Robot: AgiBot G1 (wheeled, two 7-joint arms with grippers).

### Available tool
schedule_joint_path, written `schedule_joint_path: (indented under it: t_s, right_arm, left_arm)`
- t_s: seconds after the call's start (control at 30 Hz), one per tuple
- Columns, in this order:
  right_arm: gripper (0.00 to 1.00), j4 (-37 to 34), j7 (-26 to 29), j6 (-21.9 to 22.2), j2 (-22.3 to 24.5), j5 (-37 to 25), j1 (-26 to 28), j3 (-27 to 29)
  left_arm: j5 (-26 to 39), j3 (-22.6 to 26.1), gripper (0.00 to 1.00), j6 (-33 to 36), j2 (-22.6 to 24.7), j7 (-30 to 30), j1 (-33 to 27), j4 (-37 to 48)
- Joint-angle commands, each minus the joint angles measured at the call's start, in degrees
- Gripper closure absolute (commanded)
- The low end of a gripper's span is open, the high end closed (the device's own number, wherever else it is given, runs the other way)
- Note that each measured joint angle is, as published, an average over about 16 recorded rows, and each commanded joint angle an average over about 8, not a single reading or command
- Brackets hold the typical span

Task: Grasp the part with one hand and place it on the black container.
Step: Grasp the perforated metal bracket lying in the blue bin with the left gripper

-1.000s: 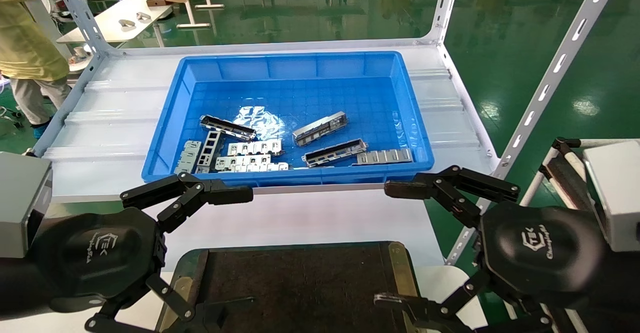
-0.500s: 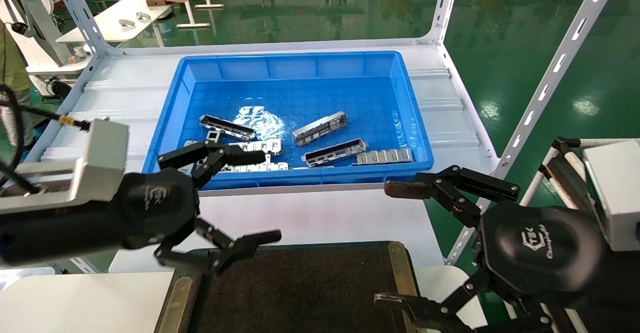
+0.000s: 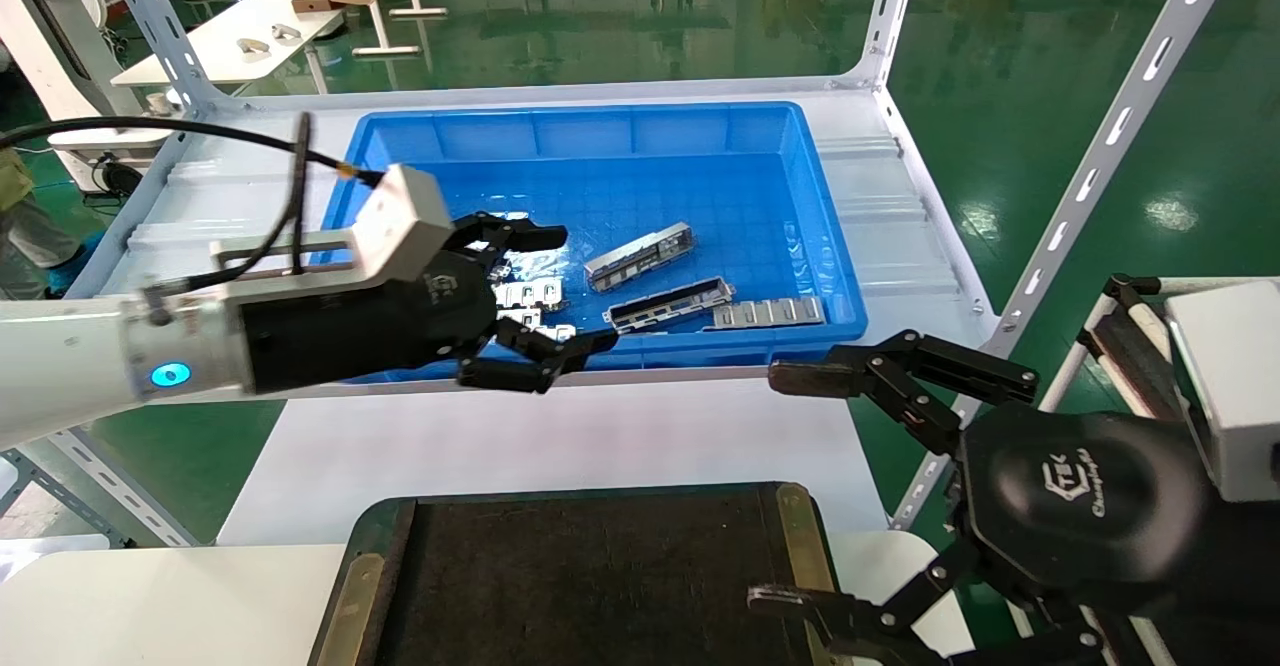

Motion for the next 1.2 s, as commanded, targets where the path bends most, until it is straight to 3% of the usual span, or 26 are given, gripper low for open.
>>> schedule_joint_path:
  t_s: [0.03, 0.47, 0.8, 0.83, 0.9, 0.97, 1.1, 1.17, 1.2]
  right_arm:
    - [0.00, 0.0, 0.0, 0.0, 0.0, 0.0, 0.0, 0.0]
    - [0.00, 0.0, 0.0, 0.0, 0.0, 0.0, 0.0, 0.0]
    - [0.00, 0.0, 0.0, 0.0, 0.0, 0.0, 0.0, 0.0]
    - [0.00, 0.0, 0.0, 0.0, 0.0, 0.0, 0.0, 0.0]
    - [0.01, 0.0, 0.0, 0.0, 0.0, 0.0, 0.0, 0.0]
    - [0.17, 0.0, 0.0, 0.0, 0.0, 0.0, 0.0, 0.0]
    - [0.67, 0.0, 0.0, 0.0, 0.0, 0.0, 0.0, 0.0]
    - [0.91, 0.0, 0.0, 0.0, 0.0, 0.0, 0.0, 0.0]
    - [0.97, 0.0, 0.0, 0.0, 0.0, 0.0, 0.0, 0.0]
  left_arm:
    - [1.9, 0.9, 0.00, -1.6, 2.0, 0.7, -1.4, 2.8]
    - [9.1, 3.7, 0.00, -14.7, 15.9, 7.2, -10.2, 25.3]
    - [9.8, 4.3, 0.00, -21.3, 22.0, 12.1, -13.7, 37.2]
    - [9.7, 4.5, 0.01, -21.9, 22.3, 12.2, -13.8, 37.7]
    - [9.4, 4.9, 0.18, -23.0, 22.6, 12.1, -13.7, 38.2]
    - [9.1, 5.4, 0.43, -24.1, 22.8, 11.7, -13.6, 38.4]
    - [8.2, 6.6, 0.92, -25.7, 22.9, 10.5, -13.2, 37.7]
    - [7.8, 7.4, 1.00, -26.2, 22.9, 9.8, -13.0, 37.2]
    - [7.6, 7.8, 1.00, -26.4, 23.0, 9.5, -12.9, 36.9]
